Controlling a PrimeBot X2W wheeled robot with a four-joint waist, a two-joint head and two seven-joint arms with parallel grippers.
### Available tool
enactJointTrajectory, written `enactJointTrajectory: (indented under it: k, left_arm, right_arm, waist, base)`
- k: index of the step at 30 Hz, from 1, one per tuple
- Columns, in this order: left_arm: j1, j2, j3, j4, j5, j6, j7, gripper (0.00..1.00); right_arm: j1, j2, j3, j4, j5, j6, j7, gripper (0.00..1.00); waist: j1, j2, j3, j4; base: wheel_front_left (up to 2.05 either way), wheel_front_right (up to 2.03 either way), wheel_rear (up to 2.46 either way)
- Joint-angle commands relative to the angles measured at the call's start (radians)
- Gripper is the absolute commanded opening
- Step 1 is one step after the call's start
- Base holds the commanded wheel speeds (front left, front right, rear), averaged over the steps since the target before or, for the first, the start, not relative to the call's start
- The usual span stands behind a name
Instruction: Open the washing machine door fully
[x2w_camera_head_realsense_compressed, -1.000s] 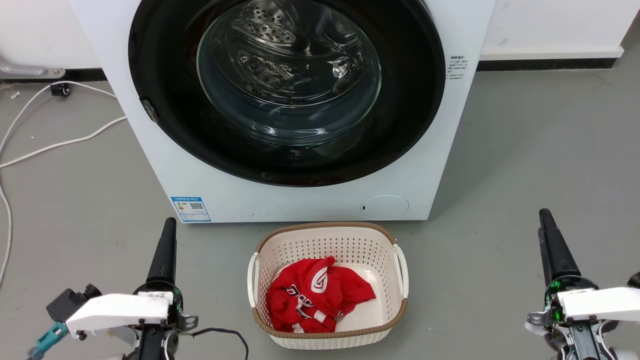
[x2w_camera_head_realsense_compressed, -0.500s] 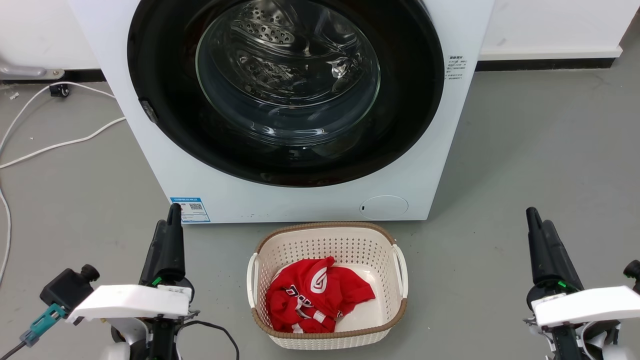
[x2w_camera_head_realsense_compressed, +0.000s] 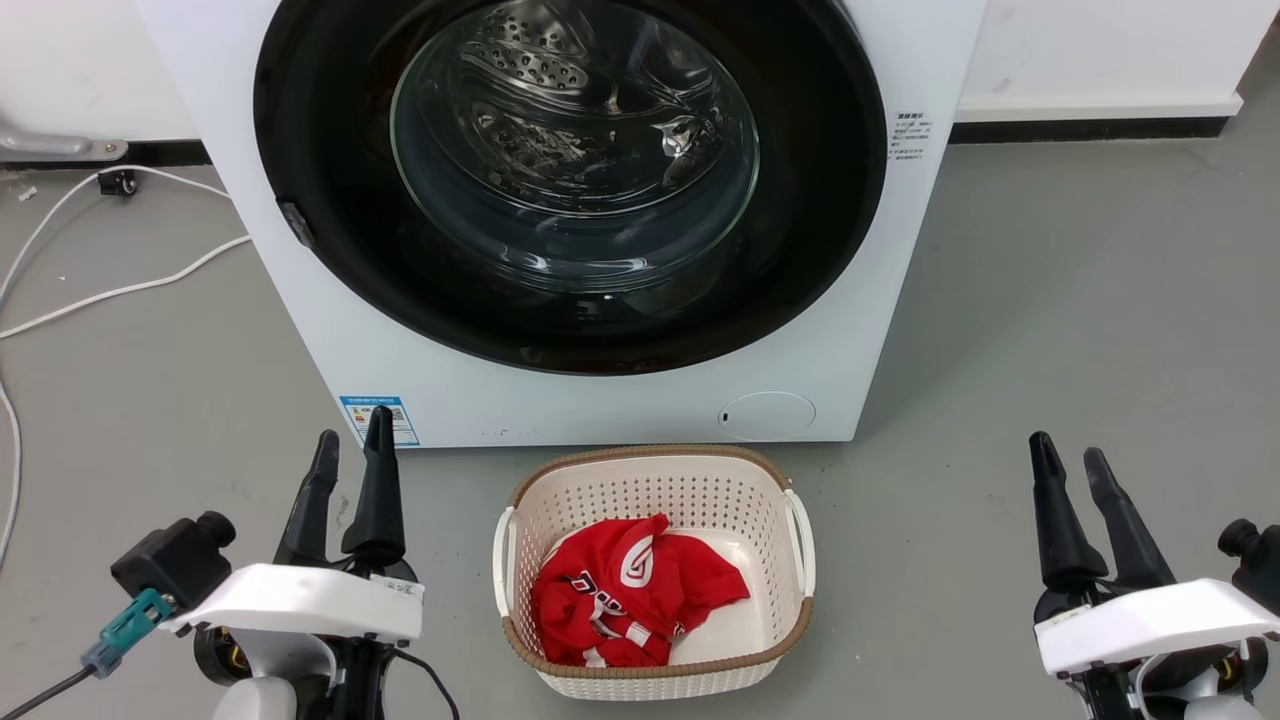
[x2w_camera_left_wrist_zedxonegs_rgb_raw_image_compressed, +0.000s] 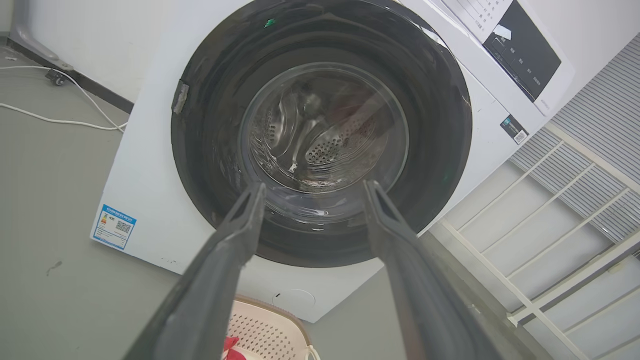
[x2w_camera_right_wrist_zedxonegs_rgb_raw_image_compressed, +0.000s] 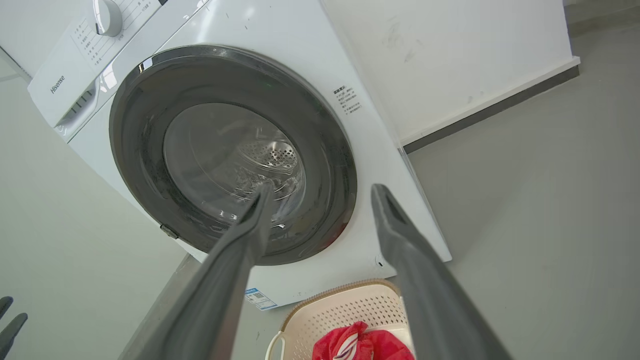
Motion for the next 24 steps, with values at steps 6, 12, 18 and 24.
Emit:
enactJointTrajectory:
  k: [6,12,18,24]
  left_arm:
    - [-0.009,0.019,-0.021,-0.022,0.114,0.020,-0.026,1.00]
    - [-0.005,0.030,-0.034,-0.028,0.187,0.041,-0.042,1.00]
    - [-0.003,0.047,-0.051,-0.033,0.259,0.061,-0.059,1.00]
    - [0.000,0.060,-0.070,-0.038,0.321,0.080,-0.073,1.00]
  right_arm:
    - [-0.001,0.001,0.002,-0.032,-0.113,0.000,-0.015,1.00]
    - [0.004,0.002,0.005,-0.045,-0.195,0.000,-0.024,1.00]
    - [0.008,0.004,0.004,-0.053,-0.277,0.000,-0.024,1.00]
    - [0.013,0.005,0.003,-0.060,-0.340,0.000,-0.021,1.00]
  waist:
    - [0.0000,0.0000,0.000,-0.002]
    - [0.0000,0.0000,0.000,-0.001]
    - [0.0000,0.0000,0.002,-0.001]
    - [0.0000,0.0000,0.003,-0.002]
  base:
    - [0.00,0.00,0.00]
    - [0.00,0.00,0.00]
    - [0.00,0.00,0.00]
    - [0.00,0.00,0.00]
